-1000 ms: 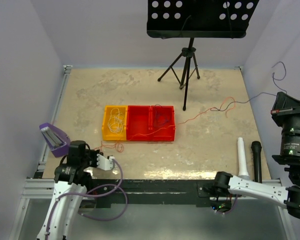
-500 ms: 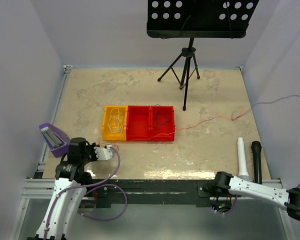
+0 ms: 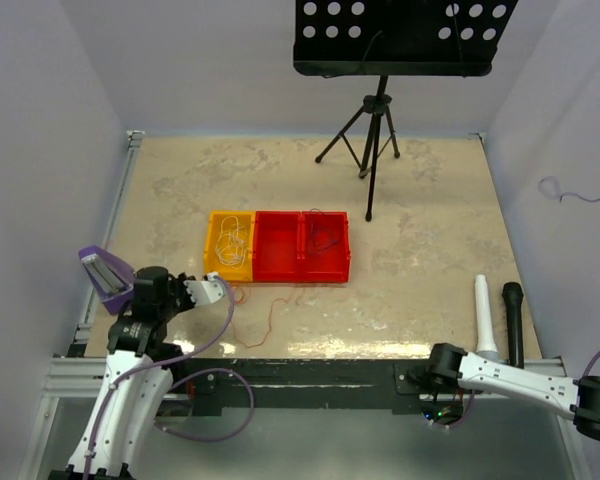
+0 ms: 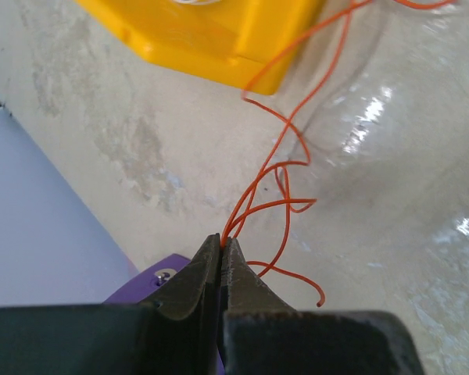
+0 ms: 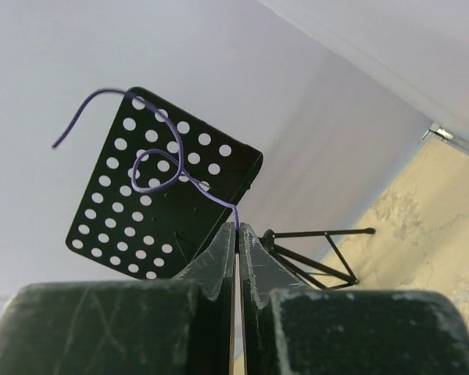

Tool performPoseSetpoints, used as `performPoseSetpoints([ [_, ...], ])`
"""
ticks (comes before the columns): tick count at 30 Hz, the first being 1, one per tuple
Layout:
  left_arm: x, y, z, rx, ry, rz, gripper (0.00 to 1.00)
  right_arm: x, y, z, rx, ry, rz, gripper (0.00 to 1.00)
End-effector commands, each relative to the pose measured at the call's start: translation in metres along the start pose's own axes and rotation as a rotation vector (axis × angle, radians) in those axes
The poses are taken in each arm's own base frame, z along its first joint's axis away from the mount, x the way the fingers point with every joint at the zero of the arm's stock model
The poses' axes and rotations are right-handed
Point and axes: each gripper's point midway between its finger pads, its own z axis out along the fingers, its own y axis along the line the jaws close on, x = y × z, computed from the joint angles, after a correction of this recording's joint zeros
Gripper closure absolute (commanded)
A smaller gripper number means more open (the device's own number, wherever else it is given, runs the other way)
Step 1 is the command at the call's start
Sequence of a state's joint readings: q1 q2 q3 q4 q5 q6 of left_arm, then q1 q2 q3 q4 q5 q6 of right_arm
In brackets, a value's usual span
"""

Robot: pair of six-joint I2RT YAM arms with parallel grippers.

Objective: Untangle the cables

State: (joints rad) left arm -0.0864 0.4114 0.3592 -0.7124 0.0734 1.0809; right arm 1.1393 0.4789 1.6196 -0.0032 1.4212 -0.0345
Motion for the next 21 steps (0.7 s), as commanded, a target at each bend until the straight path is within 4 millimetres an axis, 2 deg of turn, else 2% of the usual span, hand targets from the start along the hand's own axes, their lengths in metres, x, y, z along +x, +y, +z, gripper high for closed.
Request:
performPoseSetpoints([
  [1,-0.012,0.038,-0.01,-0.141,-0.026,-0.133,1.0,-0.012,-0.004,0.0,-0.036,0.002,0.1,1.0],
  [3,-0.043,0.043,-0.027,-0.093,-0.149,-0.155,1.0,0.005,0.004,0.002,-0.058,0.017,0.043,1.0],
  [5,-0.073,0.054,-0.046,-0.081,-0.281,-0.167,1.0,0.045,0.024,0.002,-0.095,0.087,-0.009,1.0],
  [8,-0.117,0.081,-0.084,-0.121,-0.47,-0.157,1.0,0.131,0.05,-0.005,-0.153,0.183,-0.148,1.0],
  [9,-0.13,0.089,-0.1,-0.135,-0.525,-0.145,1.0,0.166,0.059,-0.01,-0.177,0.218,-0.186,1.0],
  [12,-0.162,0.111,-0.144,-0.185,-0.671,-0.115,1.0,0.248,0.063,-0.02,-0.206,0.288,-0.273,1.0],
  [14,-0.174,0.119,-0.162,-0.204,-0.725,-0.11,1.0,0.291,0.063,-0.026,-0.219,0.328,-0.303,1.0],
  [16,-0.184,0.129,-0.183,-0.232,-0.765,-0.098,1.0,0.324,0.059,-0.029,-0.228,0.343,-0.35,1.0],
  [21,-0.202,0.142,-0.223,-0.286,-0.852,-0.051,1.0,0.385,0.044,-0.034,-0.223,0.349,-0.46,1.0],
])
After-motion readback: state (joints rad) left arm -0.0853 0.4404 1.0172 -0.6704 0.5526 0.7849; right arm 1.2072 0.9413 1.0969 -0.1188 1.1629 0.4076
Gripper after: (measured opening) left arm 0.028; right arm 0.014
